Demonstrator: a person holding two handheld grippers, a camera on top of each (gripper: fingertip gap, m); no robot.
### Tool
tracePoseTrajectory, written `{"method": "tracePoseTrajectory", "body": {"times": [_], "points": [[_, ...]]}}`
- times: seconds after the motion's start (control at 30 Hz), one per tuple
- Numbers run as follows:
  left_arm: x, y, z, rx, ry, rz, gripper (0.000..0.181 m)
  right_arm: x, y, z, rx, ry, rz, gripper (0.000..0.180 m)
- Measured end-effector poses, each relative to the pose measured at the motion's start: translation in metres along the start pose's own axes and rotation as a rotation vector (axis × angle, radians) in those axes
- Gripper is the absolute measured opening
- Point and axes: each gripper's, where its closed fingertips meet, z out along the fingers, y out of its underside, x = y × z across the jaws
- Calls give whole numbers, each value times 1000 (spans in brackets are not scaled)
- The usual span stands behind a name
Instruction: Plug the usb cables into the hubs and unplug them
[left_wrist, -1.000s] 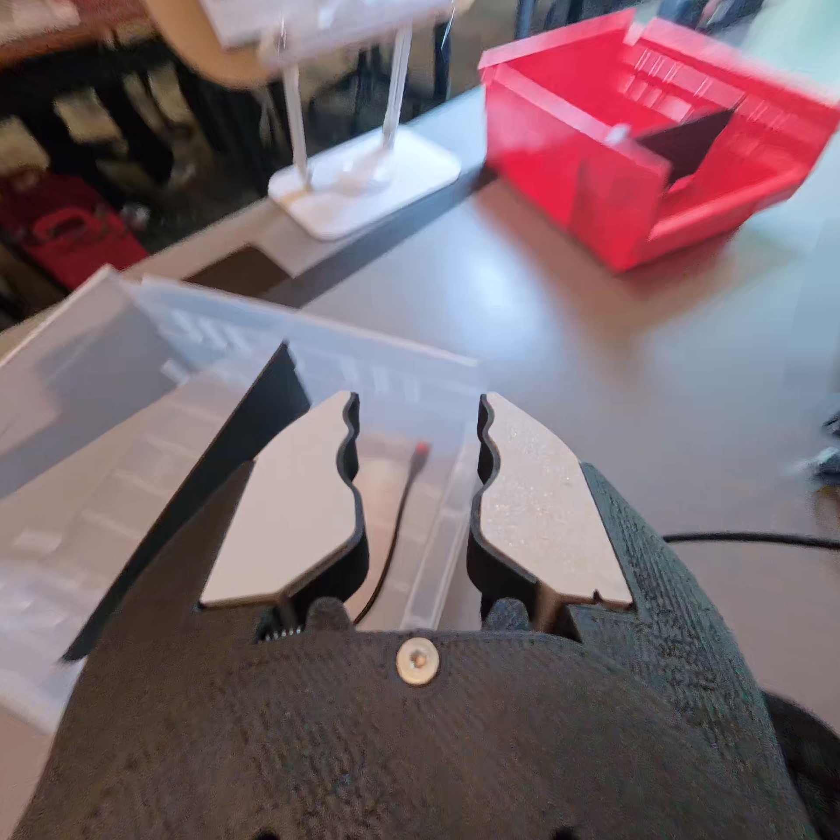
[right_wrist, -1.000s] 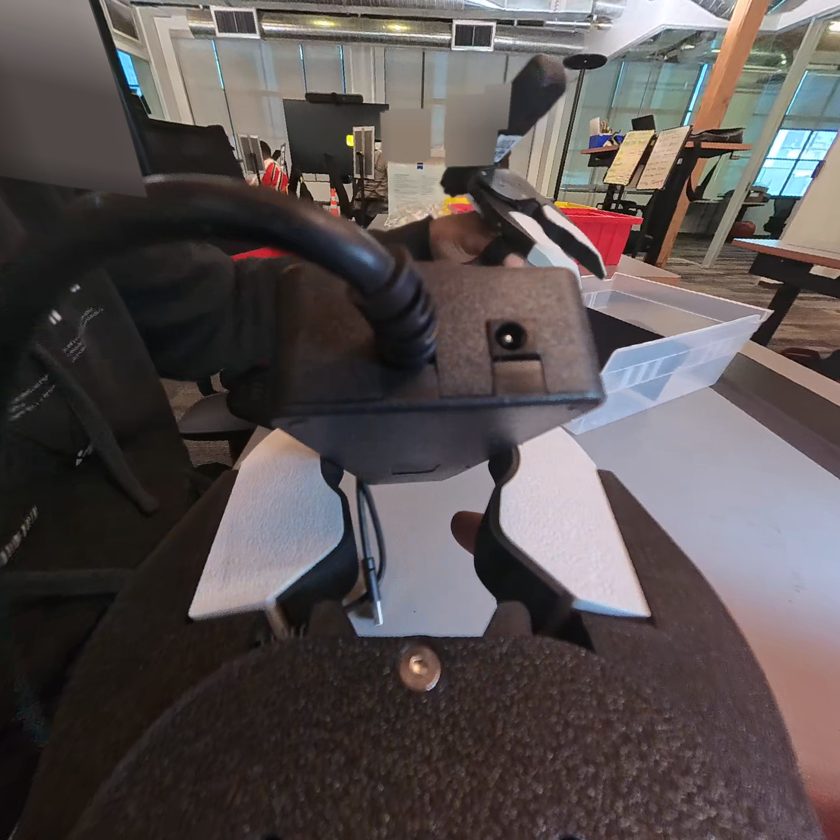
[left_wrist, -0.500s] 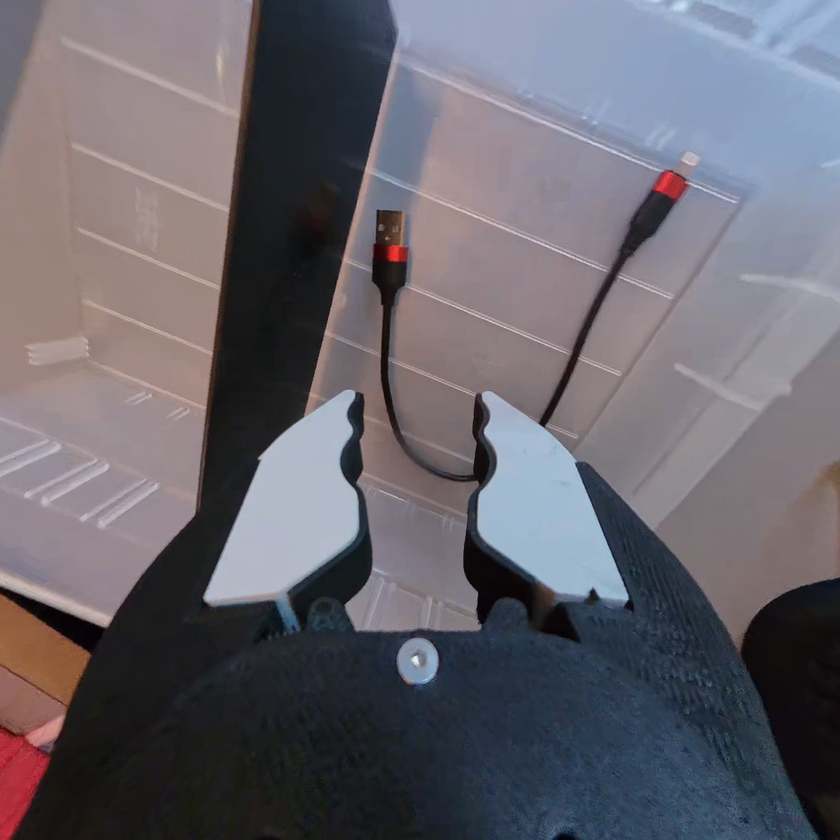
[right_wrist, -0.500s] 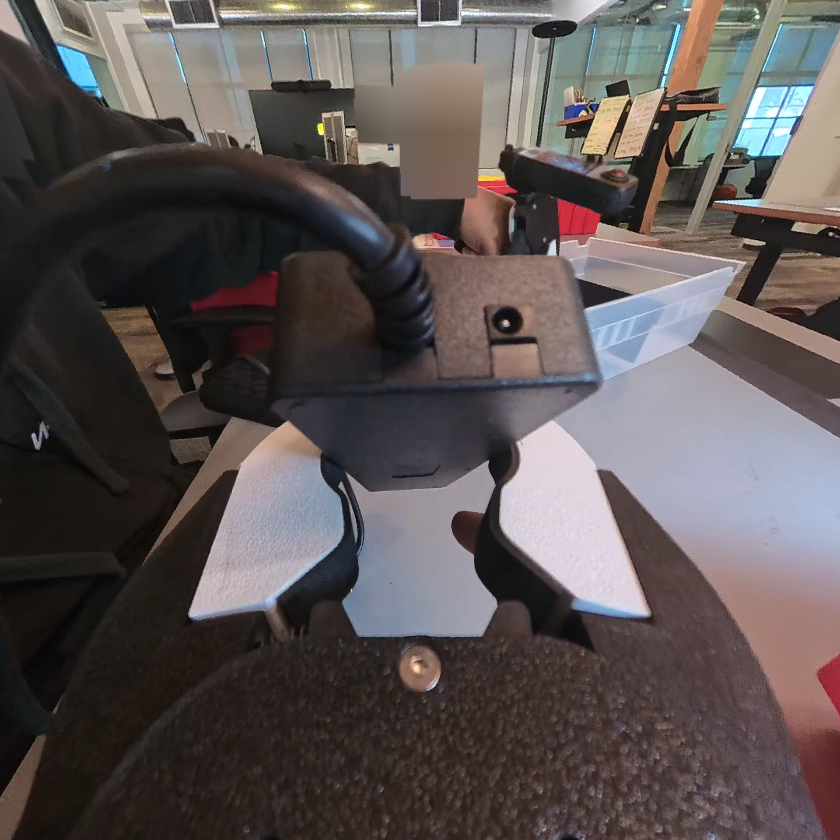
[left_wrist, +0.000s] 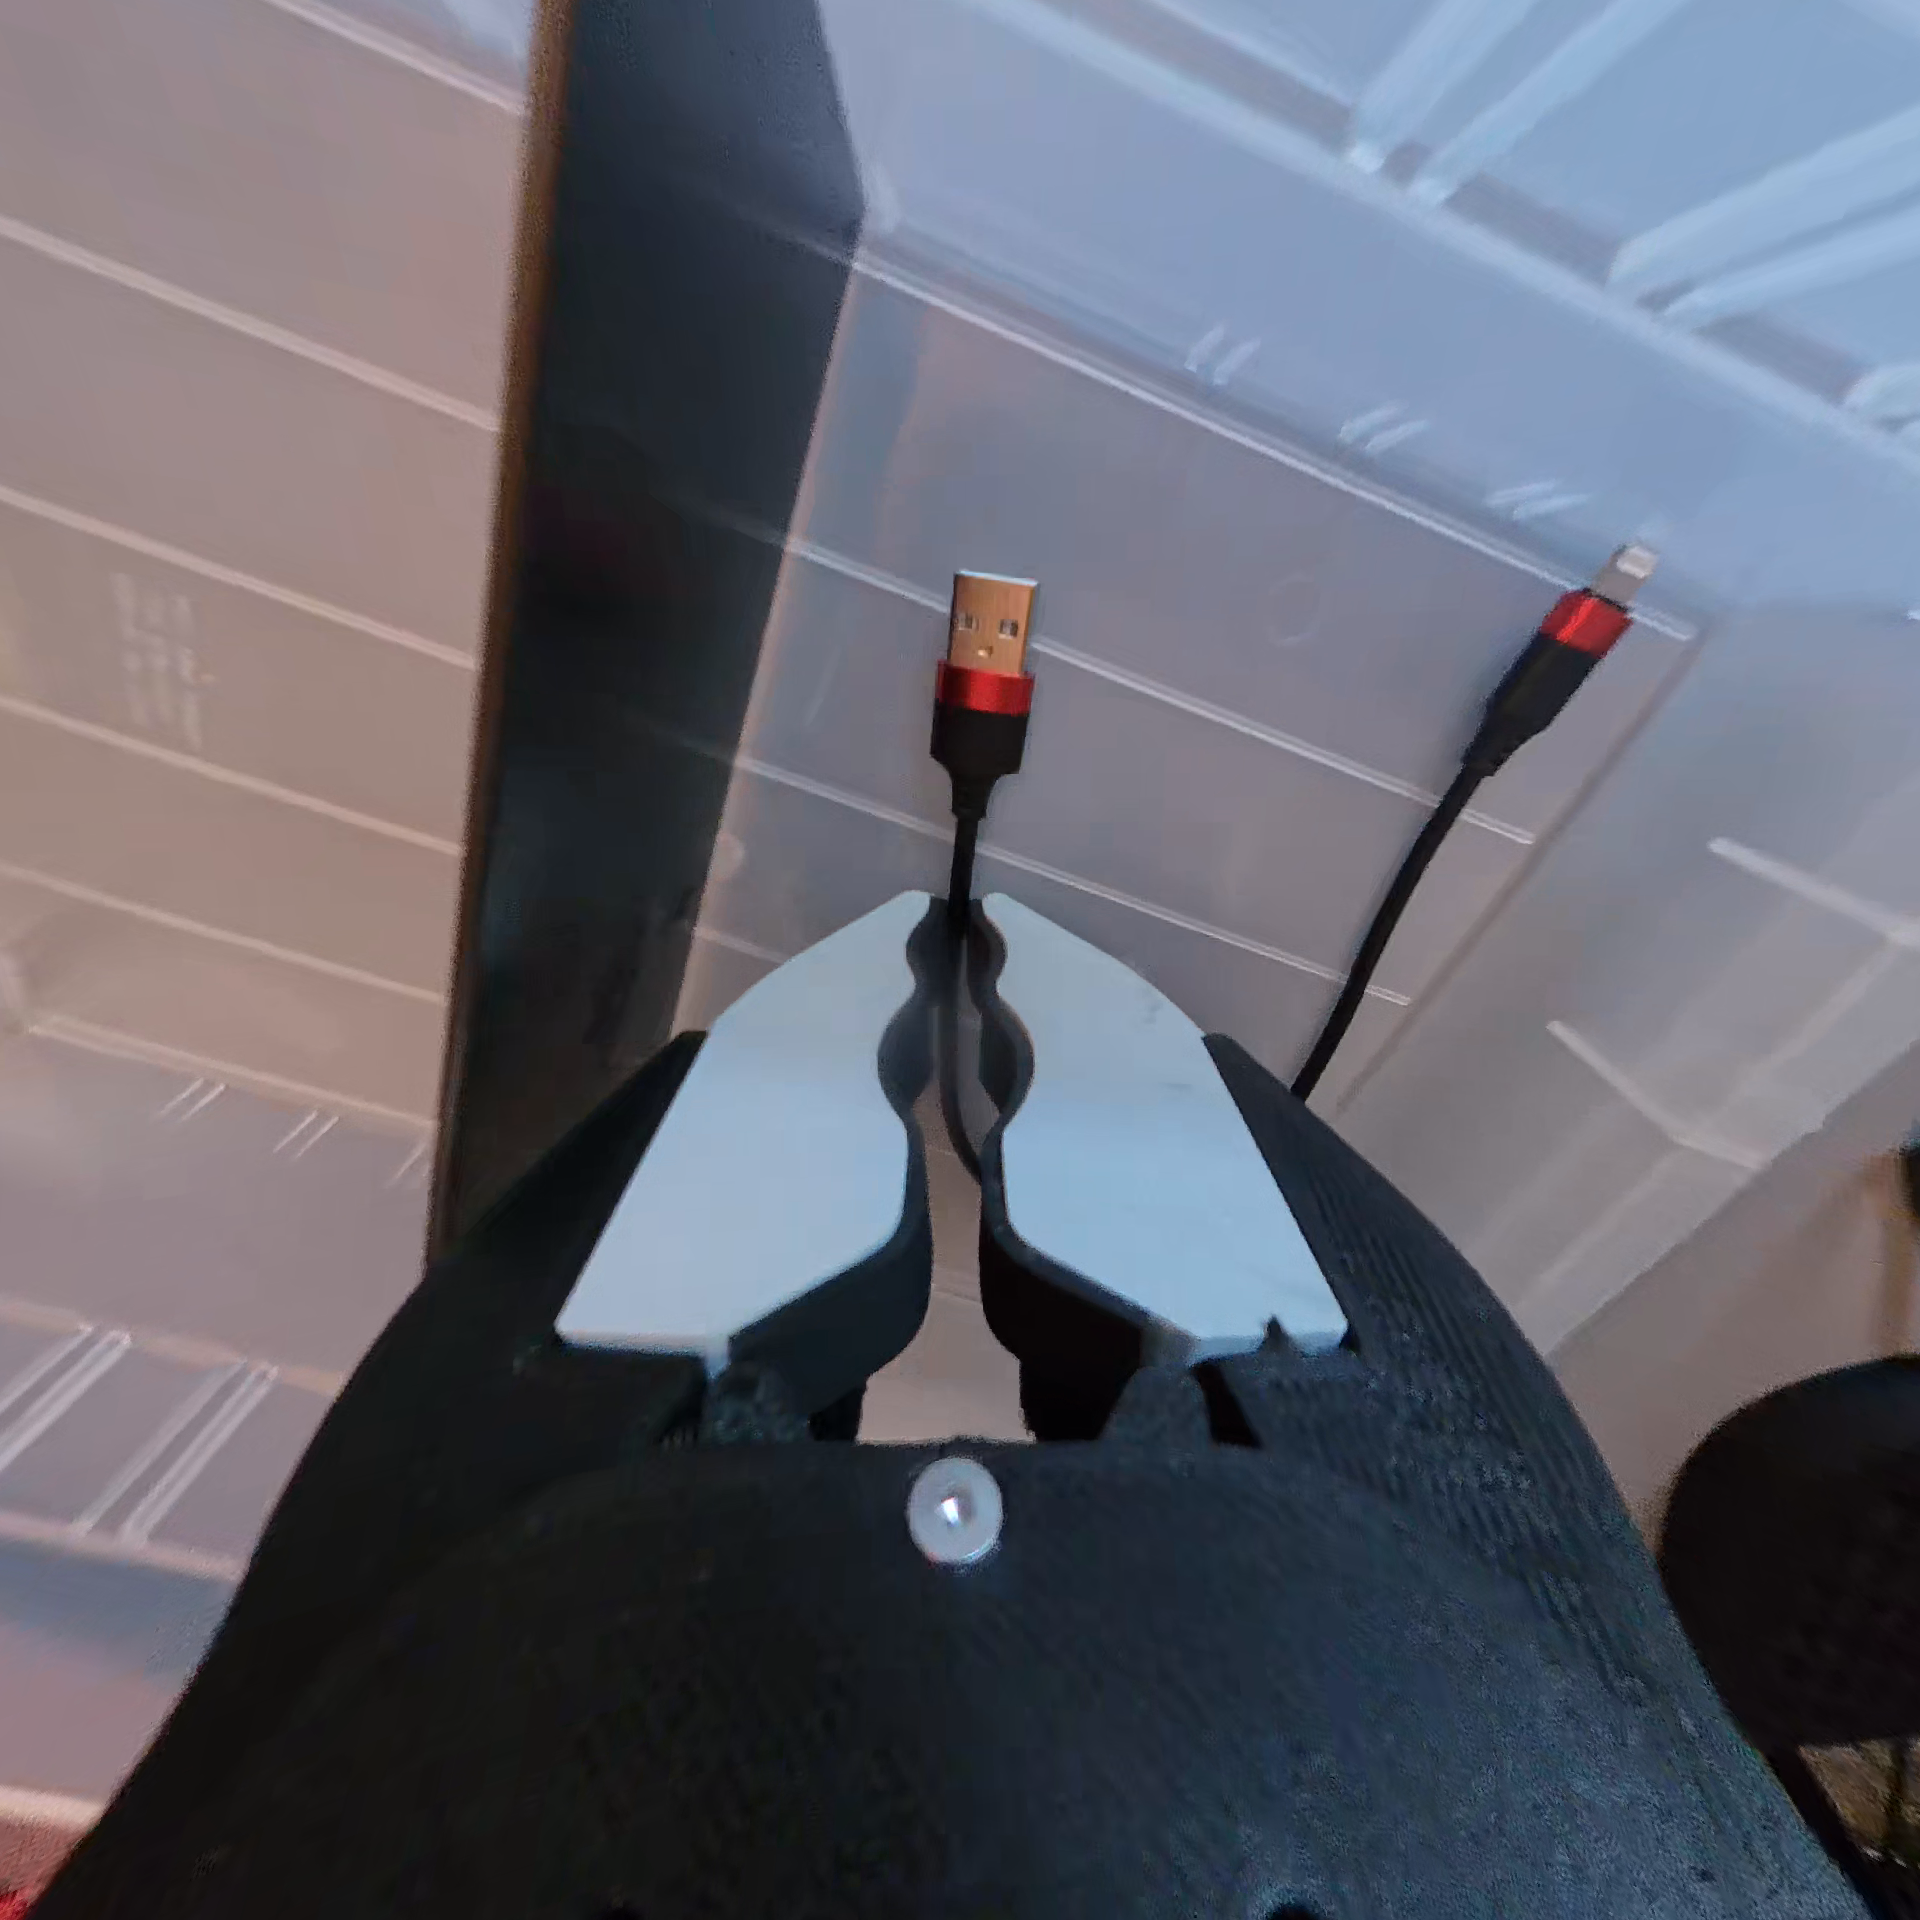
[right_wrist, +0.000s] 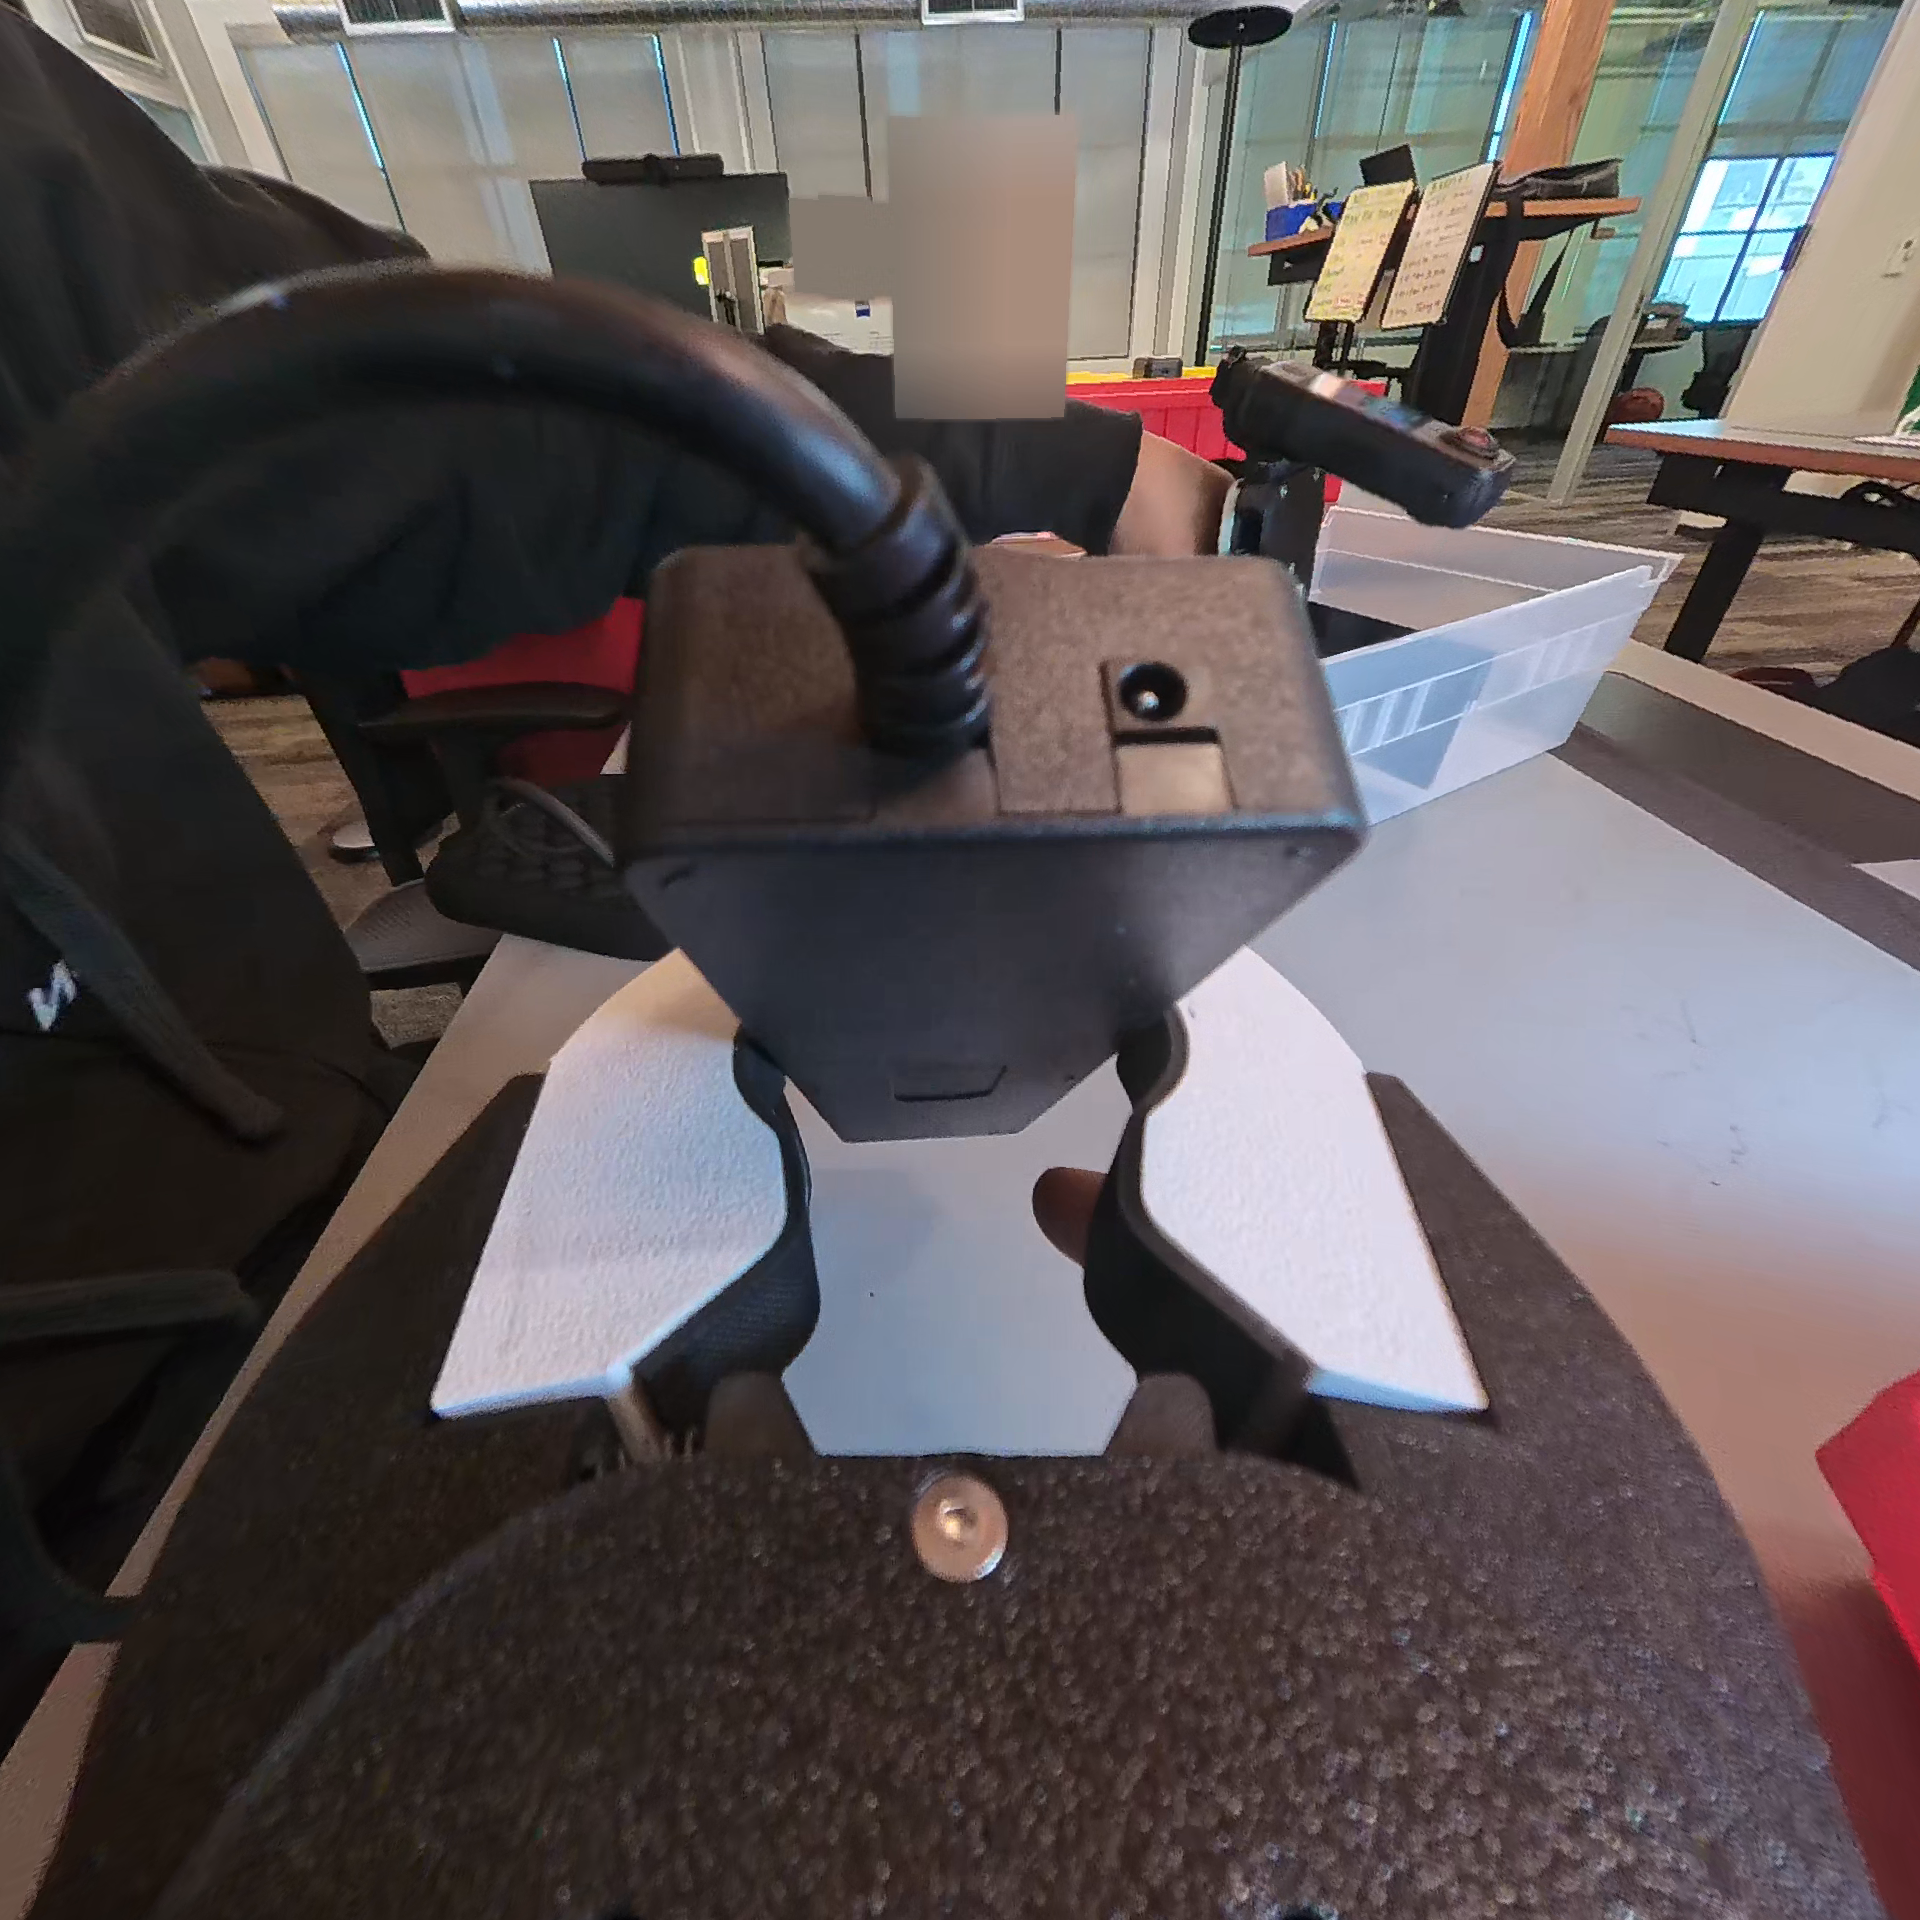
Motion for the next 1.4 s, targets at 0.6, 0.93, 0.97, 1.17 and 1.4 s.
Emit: {"method": "tracePoseTrajectory", "body": {"times": [0.6, 0.93, 0.97, 1.17, 1.4], "points": [[133, -6, -229, 348, 35, 331, 3, 19, -2, -9, 9, 95, -14, 64], [248, -26, -118, 467, 453, 447, 3, 18, 2, -12, -14, 84, -57, 64], [252, -33, -113, 496, 476, 441, 3, 18, 3, -13, -12, 78, -57, 64], [273, -66, -103, 674, 609, 426, 3, 16, 3, -18, -10, 25, -44, 64], [270, -91, -143, 935, 709, 413, 3, 17, 4, -23, 2, -10, -14, 64]]}}
